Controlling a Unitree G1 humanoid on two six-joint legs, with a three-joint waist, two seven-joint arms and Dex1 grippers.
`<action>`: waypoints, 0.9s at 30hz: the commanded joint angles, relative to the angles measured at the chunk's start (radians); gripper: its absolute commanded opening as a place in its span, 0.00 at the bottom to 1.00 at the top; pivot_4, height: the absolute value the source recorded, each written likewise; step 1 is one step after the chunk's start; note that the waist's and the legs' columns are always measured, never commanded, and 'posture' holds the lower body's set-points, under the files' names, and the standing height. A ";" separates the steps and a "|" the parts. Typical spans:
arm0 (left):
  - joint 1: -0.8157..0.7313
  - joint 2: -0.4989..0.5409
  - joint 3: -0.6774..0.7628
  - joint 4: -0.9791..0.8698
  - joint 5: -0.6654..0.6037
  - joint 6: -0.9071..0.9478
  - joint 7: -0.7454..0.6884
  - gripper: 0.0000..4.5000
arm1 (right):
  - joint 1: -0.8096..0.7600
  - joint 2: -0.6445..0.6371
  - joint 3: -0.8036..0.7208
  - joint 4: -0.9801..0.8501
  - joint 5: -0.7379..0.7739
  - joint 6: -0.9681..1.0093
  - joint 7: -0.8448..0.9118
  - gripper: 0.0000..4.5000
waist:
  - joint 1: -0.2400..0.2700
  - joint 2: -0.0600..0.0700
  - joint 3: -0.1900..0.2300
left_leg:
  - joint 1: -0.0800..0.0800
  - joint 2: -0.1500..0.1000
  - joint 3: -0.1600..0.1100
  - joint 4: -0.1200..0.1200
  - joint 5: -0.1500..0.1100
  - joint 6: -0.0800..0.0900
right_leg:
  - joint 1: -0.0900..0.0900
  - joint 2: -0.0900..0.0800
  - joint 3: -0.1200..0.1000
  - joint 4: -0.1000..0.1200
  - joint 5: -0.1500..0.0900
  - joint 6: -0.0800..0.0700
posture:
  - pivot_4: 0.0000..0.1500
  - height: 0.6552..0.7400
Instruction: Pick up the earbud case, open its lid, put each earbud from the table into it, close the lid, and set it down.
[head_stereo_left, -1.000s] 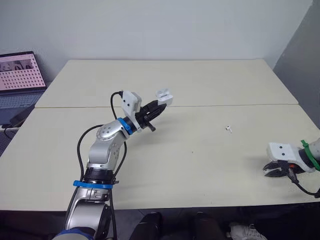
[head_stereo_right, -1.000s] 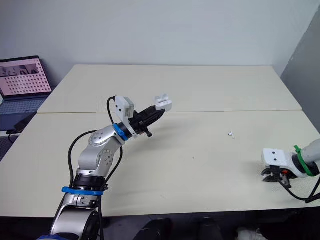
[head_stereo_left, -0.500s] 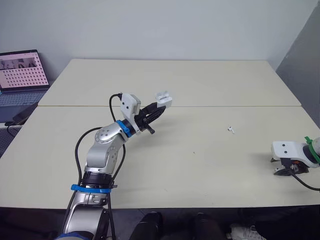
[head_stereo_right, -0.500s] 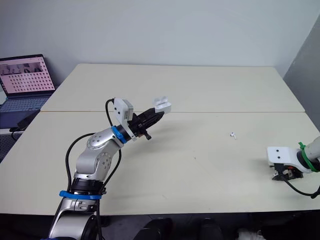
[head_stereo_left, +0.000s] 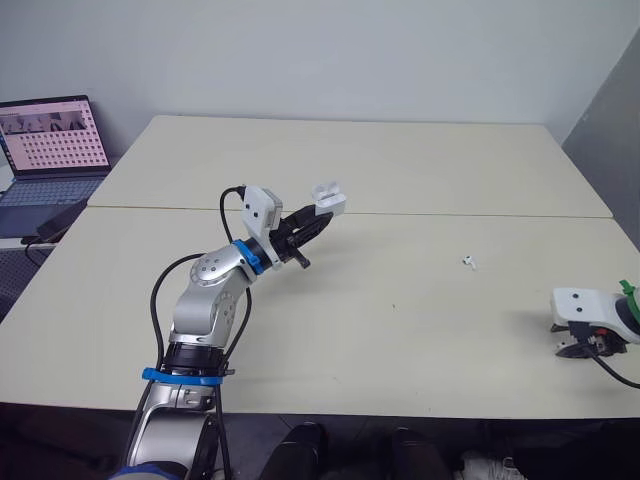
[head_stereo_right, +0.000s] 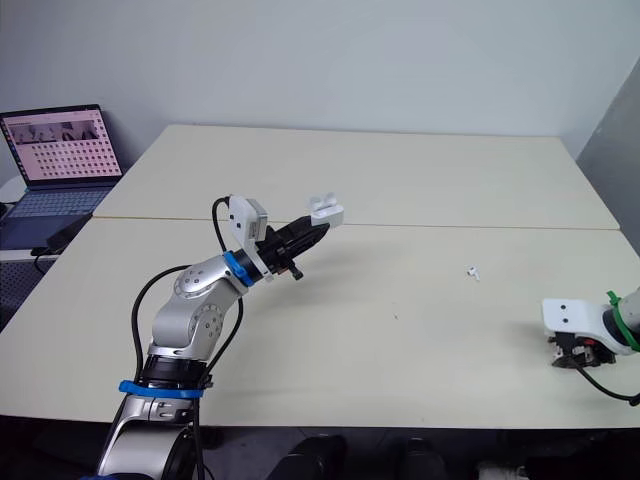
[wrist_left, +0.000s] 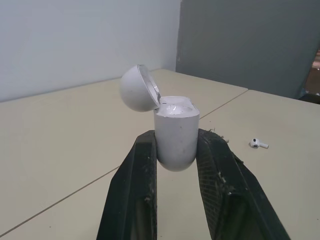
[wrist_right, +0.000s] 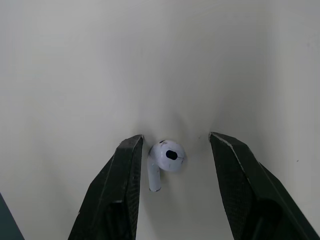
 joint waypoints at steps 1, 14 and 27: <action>-0.001 0.001 0.001 -0.040 -0.010 -0.004 0.000 0.17 | 0.017 -0.029 0.007 0.016 -0.031 -0.016 0.014 0.48 | 0.000 0.000 0.000 | 0.000 0.000 0.000 0.000 0.000 0.000 | 0.000 0.000 0.000 0.000 0.000 0.000 | 1.00 1.00; -0.013 -0.005 0.003 -0.031 -0.009 -0.006 0.003 0.17 | 0.010 0.004 -0.006 -0.013 -0.006 0.019 0.002 0.45 | 0.000 0.000 0.000 | 0.000 0.000 0.000 0.000 0.000 0.000 | 0.000 0.000 0.000 0.000 0.000 0.000 | 1.00 1.00; -0.022 -0.008 0.004 -0.020 -0.009 -0.016 0.001 0.17 | -0.022 0.047 -0.052 -0.086 0.115 0.116 0.041 0.10 | -0.002 0.000 0.000 | 0.000 0.000 0.000 0.000 0.000 0.000 | 0.000 0.000 0.000 0.000 0.000 0.000 | 1.00 1.00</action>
